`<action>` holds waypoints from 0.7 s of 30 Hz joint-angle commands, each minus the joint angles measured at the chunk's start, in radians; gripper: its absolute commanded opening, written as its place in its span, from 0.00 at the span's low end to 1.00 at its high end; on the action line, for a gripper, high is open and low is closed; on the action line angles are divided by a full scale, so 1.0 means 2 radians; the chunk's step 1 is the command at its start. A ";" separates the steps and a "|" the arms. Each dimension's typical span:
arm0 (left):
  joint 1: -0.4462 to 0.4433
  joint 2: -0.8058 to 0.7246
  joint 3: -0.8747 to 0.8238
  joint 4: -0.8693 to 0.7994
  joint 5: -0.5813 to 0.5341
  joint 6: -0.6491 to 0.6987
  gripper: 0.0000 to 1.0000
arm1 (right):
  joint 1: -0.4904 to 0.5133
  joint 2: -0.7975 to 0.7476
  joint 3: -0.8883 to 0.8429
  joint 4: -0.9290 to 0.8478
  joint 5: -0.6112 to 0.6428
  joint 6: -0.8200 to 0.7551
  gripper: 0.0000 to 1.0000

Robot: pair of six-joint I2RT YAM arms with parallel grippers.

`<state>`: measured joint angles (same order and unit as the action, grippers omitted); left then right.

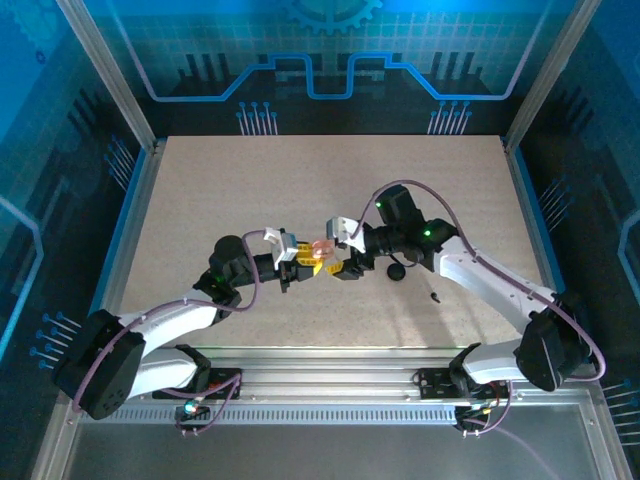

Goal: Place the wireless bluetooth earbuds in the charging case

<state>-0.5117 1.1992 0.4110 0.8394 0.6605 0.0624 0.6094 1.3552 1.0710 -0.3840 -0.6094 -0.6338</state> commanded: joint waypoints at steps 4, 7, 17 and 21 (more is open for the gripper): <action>-0.003 -0.008 0.009 0.000 0.003 0.013 0.08 | 0.003 -0.014 0.018 -0.041 -0.036 -0.030 0.61; -0.003 -0.008 0.007 -0.002 -0.004 0.017 0.08 | -0.001 -0.043 0.001 -0.033 -0.035 -0.031 0.56; -0.003 -0.012 0.017 -0.044 -0.033 -0.012 0.08 | -0.032 -0.125 -0.067 0.043 -0.021 0.043 0.47; -0.003 -0.020 0.060 -0.153 -0.101 -0.067 0.08 | -0.037 -0.139 -0.112 0.126 0.063 0.189 0.51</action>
<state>-0.5144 1.1954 0.4538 0.6819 0.5709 0.0158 0.5518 1.0924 0.8978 -0.2584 -0.5858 -0.4751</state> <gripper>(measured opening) 0.191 0.506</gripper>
